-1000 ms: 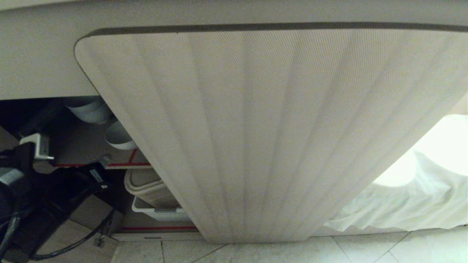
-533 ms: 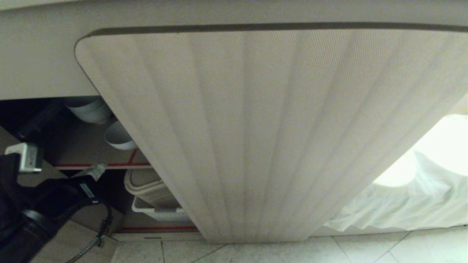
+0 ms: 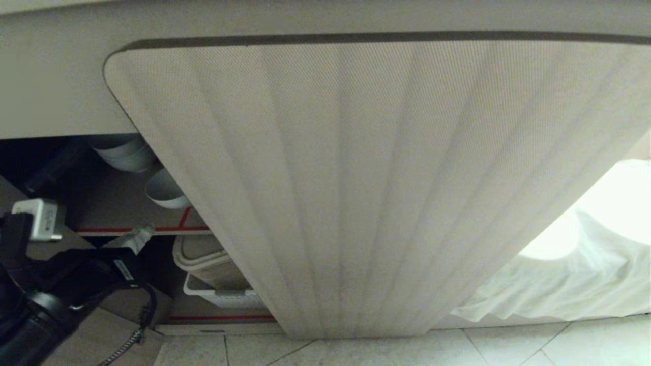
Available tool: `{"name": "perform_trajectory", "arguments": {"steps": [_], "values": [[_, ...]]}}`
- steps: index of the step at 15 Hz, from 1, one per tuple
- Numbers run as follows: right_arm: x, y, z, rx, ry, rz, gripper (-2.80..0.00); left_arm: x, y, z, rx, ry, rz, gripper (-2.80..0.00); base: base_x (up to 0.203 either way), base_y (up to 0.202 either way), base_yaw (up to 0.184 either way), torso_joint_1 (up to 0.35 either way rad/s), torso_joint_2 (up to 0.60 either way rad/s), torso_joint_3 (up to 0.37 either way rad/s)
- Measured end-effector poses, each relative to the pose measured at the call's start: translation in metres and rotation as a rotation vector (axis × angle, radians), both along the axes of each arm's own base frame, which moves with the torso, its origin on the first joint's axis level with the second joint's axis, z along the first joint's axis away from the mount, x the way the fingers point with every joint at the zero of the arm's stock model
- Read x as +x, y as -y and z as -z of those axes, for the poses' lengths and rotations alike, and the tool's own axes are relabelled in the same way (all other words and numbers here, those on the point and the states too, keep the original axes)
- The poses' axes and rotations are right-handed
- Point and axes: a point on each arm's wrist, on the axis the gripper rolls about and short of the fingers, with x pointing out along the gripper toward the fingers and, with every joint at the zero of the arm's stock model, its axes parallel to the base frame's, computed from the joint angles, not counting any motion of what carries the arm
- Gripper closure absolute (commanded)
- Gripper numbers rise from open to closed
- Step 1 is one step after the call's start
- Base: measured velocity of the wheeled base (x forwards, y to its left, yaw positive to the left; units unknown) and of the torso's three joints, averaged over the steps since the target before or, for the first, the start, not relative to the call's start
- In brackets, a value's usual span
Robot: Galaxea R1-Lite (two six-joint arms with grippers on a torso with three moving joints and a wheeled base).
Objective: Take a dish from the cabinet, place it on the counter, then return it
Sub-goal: Close the cabinet door
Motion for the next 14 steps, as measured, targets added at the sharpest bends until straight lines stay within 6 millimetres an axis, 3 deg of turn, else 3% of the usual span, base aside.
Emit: {"name": "perform_trajectory", "arguments": {"steps": [6,14], "values": [[0.0,0.0,0.0,0.0,0.0,0.0,0.0,-0.007,-0.001,0.008,0.011,-0.028,0.0,0.0,0.0,0.0,0.0,0.0,0.0,0.0],[0.0,0.0,0.0,0.001,0.0,0.0,0.0,-0.074,-0.015,0.015,0.04,-0.068,0.056,0.0,0.0,0.0,0.0,0.0,0.0,0.0]]}}
